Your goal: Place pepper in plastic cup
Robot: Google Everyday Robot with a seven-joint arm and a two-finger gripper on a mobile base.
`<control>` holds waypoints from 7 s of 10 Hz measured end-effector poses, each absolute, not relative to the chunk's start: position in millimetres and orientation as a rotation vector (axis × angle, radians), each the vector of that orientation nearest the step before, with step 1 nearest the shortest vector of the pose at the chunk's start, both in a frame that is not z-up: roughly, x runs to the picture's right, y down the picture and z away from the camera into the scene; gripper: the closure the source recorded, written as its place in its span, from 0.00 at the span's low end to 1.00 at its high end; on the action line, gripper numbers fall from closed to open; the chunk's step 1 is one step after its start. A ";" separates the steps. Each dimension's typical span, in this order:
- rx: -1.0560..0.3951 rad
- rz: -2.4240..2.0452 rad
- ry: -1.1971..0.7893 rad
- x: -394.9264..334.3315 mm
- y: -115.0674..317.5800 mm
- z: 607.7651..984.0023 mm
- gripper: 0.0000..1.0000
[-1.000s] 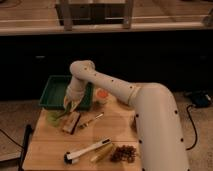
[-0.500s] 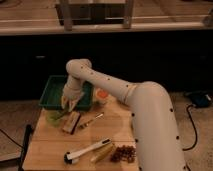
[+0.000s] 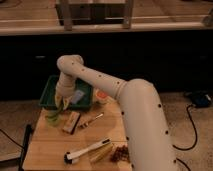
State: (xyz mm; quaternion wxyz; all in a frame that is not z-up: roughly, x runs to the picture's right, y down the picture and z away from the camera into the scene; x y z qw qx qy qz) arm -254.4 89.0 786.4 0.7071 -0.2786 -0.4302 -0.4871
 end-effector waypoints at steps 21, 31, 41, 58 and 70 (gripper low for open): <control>-0.724 -1.230 -1.033 -309.2 136.1 772.6 0.33; -0.714 -1.223 -1.065 -308.8 132.8 778.3 0.20; -0.662 -1.267 -1.073 -306.9 119.3 773.3 0.20; -0.662 -1.266 -1.073 -306.9 119.3 773.3 0.20; -0.663 -1.266 -1.073 -306.9 119.5 773.4 0.20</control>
